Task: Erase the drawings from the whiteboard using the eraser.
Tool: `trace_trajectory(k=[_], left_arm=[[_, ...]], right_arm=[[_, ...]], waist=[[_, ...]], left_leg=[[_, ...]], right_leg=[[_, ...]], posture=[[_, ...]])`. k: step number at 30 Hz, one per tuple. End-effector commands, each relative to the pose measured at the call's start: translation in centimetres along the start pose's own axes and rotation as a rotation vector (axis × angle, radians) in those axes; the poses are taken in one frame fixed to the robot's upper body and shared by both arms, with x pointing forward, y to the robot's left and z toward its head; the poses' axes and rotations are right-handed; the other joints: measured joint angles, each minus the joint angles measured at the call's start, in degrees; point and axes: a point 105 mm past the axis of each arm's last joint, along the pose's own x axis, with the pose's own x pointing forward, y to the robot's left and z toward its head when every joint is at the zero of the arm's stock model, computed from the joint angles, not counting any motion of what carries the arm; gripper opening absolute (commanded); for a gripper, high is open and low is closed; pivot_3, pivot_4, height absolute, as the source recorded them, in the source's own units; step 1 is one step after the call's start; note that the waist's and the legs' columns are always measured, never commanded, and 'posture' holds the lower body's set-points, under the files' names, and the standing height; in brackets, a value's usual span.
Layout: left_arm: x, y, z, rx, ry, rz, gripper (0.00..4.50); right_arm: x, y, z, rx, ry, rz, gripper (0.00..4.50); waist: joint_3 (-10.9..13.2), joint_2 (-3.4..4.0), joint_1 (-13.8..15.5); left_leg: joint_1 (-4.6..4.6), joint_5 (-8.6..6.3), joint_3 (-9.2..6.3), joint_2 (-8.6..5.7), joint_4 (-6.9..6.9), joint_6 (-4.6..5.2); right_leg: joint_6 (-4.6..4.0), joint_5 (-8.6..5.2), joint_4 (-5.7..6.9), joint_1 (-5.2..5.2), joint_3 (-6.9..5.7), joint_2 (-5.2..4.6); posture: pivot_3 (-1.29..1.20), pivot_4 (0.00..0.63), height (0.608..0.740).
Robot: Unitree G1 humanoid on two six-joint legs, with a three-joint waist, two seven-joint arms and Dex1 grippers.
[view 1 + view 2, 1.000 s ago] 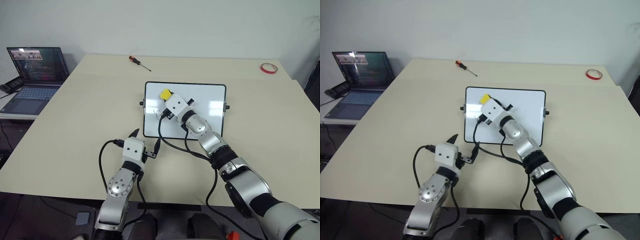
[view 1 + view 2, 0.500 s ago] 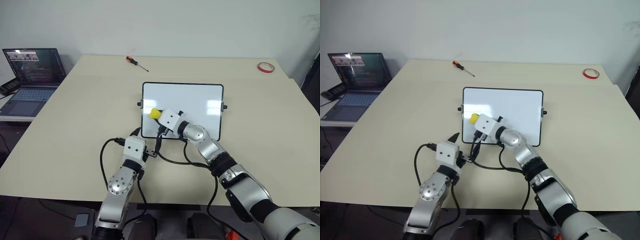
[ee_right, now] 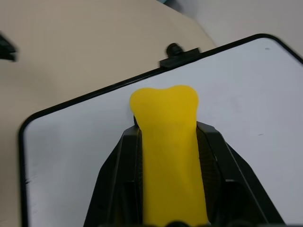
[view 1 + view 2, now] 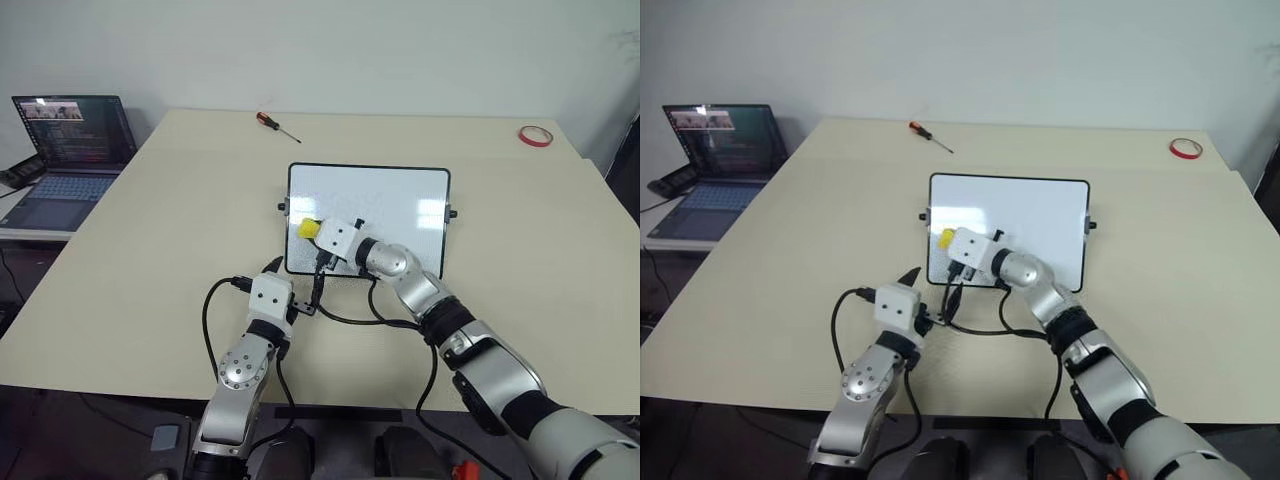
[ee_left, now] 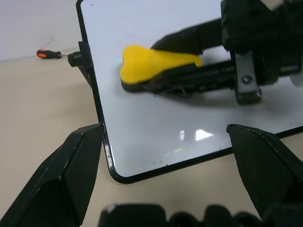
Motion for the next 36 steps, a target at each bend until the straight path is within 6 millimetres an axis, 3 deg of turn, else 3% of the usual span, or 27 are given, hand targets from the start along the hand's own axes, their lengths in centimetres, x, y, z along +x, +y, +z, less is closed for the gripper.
trace_trajectory(k=[1, 7, 13, 18, 21, 28, 31, 36], left_arm=[[0.2, -0.1, 1.2, 0.005, -0.055, 0.002, 4.5], [0.2, -0.1, 1.2, 0.004, -0.054, 0.003, 4.5], [0.2, -0.1, 1.1, 0.003, -0.055, 0.003, 4.5], [0.2, -0.2, 1.1, 0.003, -0.057, 0.0, 4.5], [0.3, -0.2, 1.0, 0.003, -0.058, 0.0, 4.5], [0.4, -0.4, 1.1, 0.001, -0.062, -0.004, 4.5], [0.5, -0.4, 1.1, 0.0, -0.065, -0.003, 4.5], [0.5, -0.4, 1.1, -0.001, -0.068, 0.001, 4.5]], right_arm=[[-0.7, -3.0, -2.7, 0.01, 0.13, -0.122, 1.2], [-0.5, -3.0, -2.7, 0.03, 0.16, -0.099, 1.2], [-1.0, 0.1, -3.1, 0.031, 0.176, 0.051, 1.2], [-2.5, 3.3, -5.2, -0.023, 0.234, 0.21, 1.2], [-3.4, 4.1, -6.3, -0.046, 0.274, 0.267, 1.2], [-3.5, 2.8, -6.4, -0.053, 0.286, 0.239, 1.2], [-2.2, 0.0, -4.8, -0.036, 0.229, 0.068, 1.2], [-1.3, -1.6, -3.4, -0.056, 0.186, -0.02, 1.2]], waist=[[0.0, 0.01, 0.0], [0.0, 0.02, 0.0], [0.0, 0.02, 0.0], [0.0, 0.02, 0.0], [0.0, 0.03, 0.0], [0.0, 0.03, 0.1], [0.0, 0.04, 0.0], [0.1, 0.06, 0.2]], left_leg=[[-0.01, 0.0, 0.0, -0.01, 0.0, 0.0], [-0.05, 0.0, 0.0, -0.01, -0.02, 0.0], [-0.05, -0.01, -0.01, -0.01, -0.04, 0.0], [-0.05, -0.02, 0.0, -0.01, -0.12, -0.02], [0.03, -0.02, 0.01, -0.01, -0.11, -0.02], [0.1, -0.01, -0.01, -0.02, -0.09, -0.02], [0.1, 0.0, 0.0, -0.01, -0.09, -0.02], [0.06, 0.1, -0.06, -0.01, -0.08, -0.06]], right_leg=[[0.0, 0.0, 0.0, -0.01, 0.0, 0.0], [0.0, 0.0, -0.01, -0.03, 0.0, -0.01], [0.0, 0.0, -0.04, -0.03, -0.01, -0.01], [0.0, 0.0, -0.05, -0.04, -0.02, -0.03], [0.01, -0.01, -0.05, 0.02, -0.01, -0.03], [0.11, -0.06, -0.06, 0.09, -0.02, -0.02], [0.09, -0.06, -0.05, 0.08, -0.01, -0.02], [0.1, -0.04, -0.04, 0.04, -0.04, -0.01]], posture=[[0.0, 0.15, 0.74], [0.0, 0.15, 0.74], [0.0, 0.15, 0.74], [0.0, 0.15, 0.74], [0.0, 0.15, 0.74], [0.0, 0.15, 0.74], [0.0, 0.15, 0.74], [0.0, 0.15, 0.74]])
